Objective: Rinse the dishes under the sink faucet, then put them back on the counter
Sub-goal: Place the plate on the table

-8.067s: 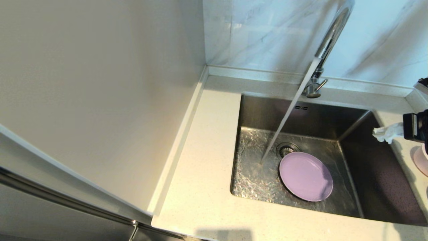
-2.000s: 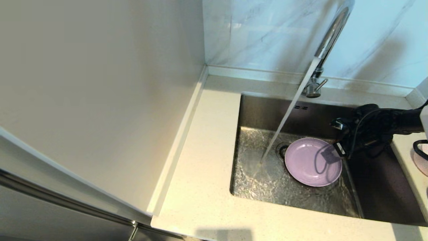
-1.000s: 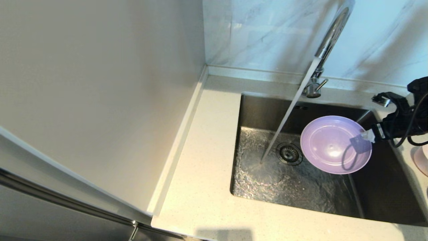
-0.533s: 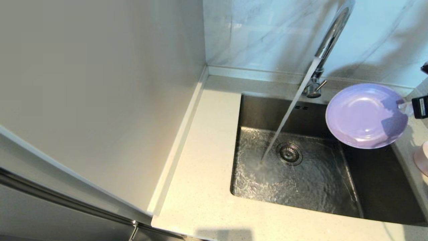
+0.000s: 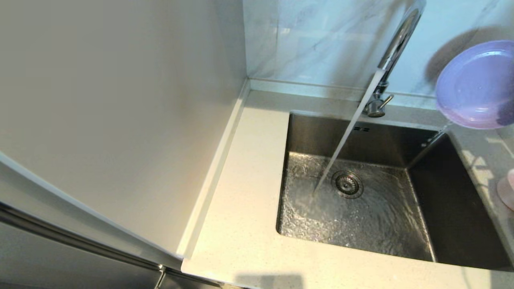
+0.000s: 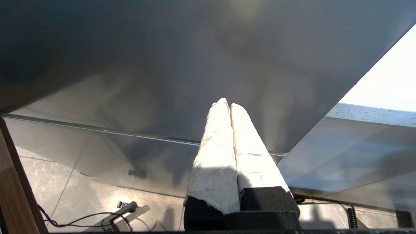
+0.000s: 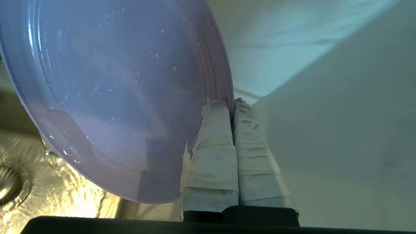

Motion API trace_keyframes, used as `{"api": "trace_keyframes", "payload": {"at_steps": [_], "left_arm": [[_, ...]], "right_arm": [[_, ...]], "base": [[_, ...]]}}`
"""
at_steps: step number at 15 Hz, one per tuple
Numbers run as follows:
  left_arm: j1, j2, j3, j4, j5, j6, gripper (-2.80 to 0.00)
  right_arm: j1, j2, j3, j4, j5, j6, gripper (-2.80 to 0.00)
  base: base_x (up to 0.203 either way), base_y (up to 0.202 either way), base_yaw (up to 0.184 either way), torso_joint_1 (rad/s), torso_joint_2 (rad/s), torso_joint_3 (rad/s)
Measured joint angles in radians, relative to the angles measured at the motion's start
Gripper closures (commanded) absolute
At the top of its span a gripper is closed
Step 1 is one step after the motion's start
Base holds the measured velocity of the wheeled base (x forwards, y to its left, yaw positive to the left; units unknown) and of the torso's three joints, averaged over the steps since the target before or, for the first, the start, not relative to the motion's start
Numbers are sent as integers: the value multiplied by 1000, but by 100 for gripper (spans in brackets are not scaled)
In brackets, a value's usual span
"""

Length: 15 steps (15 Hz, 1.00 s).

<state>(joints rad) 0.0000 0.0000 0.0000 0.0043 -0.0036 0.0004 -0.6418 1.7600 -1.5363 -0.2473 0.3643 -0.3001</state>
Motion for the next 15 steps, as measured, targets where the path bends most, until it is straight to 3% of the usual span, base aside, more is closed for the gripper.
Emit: {"api": "trace_keyframes", "payload": {"at_steps": [7, 10, 15], "left_arm": [[0, 0, 0, 0, 0, 0, 0], [0, 0, 0, 0, 0, 0, 0], [0, 0, 0, 0, 0, 0, 0]], "right_arm": [[-181, -75, 99, -344, 5, 328, 0], [-259, -139, 138, -400, 48, 438, 0], [-301, -256, 161, -408, 101, 644, 0]], "base": [[0, 0, 0, 0, 0, 0], [0, 0, 0, 0, 0, 0], [0, 0, 0, 0, 0, 0]]}}
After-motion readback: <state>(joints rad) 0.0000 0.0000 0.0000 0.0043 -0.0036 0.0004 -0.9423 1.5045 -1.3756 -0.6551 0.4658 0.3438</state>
